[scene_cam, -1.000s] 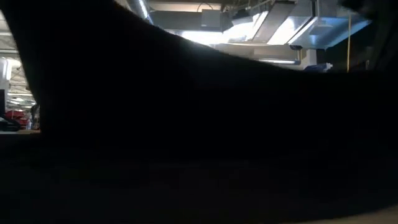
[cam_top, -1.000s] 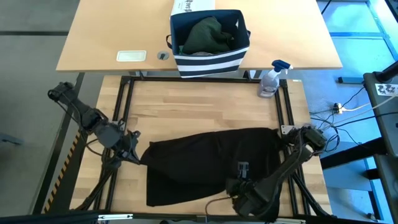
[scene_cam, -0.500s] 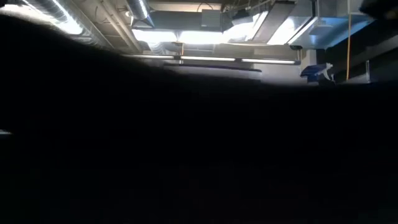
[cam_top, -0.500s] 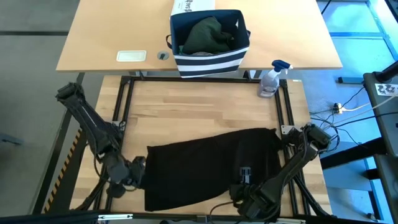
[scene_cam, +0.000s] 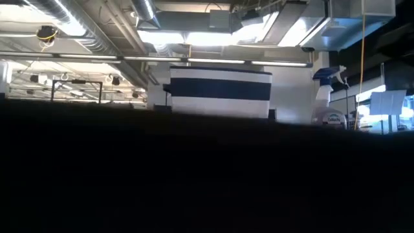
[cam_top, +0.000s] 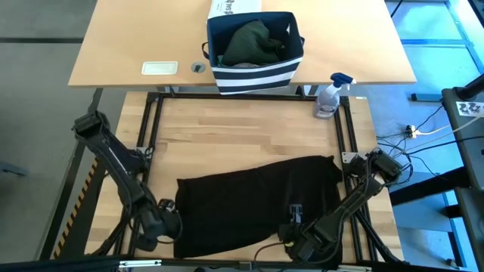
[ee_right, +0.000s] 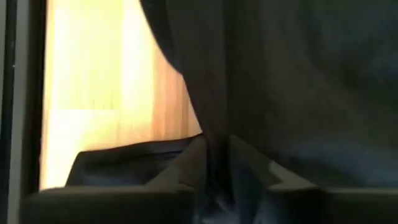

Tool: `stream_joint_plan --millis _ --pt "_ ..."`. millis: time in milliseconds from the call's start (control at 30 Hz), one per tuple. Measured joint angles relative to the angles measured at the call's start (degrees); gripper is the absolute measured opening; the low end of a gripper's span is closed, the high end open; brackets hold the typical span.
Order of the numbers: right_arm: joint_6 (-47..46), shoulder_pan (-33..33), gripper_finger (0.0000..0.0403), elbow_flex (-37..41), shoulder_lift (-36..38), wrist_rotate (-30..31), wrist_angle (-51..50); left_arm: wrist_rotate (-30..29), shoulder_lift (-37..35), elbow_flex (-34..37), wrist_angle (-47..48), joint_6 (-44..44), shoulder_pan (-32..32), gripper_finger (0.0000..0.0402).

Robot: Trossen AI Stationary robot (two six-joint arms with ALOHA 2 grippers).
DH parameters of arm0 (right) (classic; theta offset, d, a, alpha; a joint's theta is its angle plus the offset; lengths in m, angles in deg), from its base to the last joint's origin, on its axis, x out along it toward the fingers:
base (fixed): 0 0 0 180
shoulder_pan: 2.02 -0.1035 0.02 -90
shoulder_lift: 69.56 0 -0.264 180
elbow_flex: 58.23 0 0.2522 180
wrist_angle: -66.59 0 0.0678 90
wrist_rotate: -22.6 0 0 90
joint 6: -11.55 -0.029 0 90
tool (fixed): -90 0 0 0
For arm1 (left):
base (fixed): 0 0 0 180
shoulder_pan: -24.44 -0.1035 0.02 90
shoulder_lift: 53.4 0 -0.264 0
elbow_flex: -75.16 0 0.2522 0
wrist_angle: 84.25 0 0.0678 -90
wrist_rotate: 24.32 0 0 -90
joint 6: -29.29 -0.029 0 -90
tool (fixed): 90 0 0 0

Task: Fold Laundry from Bin
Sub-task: Fold the black shirt

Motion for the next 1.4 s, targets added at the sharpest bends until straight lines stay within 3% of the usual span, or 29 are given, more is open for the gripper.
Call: stream_joint_plan --millis 267,500,700,800,967,1100,1400 --pt "-0.4 -0.1 0.0176 -0.4 0.0 -3.4 0.9 3.0 1.1 0.0 -0.2 2.0 -0.1 0.007" --pt "3.1 -0.1 0.0193 -5.1 0.0 -0.4 0.8 7.1 0.9 0.0 2.4 4.7 -0.5 0.011" --pt "7.0 1.1 0.0193 -8.8 0.0 6.0 -2.5 0.6 -2.4 0.0 9.8 3.7 -2.1 0.0098" --pt "7.3 3.1 0.0193 -8.8 0.0 9.9 -4.6 -7.6 -5.5 0.0 16.0 2.9 -3.5 0.0086" --pt "11.0 8.8 0.0193 -6.2 0.0 9.6 -2.6 -20.9 -9.3 0.0 24.7 2.2 -7.0 0.0074" --pt "17.0 14.1 0.0193 -3.4 0.0 8.7 3.7 -21.9 -9.9 0.0 25.9 -1.6 -11.8 0.0073" --pt "33.1 26.3 0.0193 4.2 0.0 -4.7 24.7 -19.0 -10.4 0.0 20.9 -11.5 -19.8 0.0073"
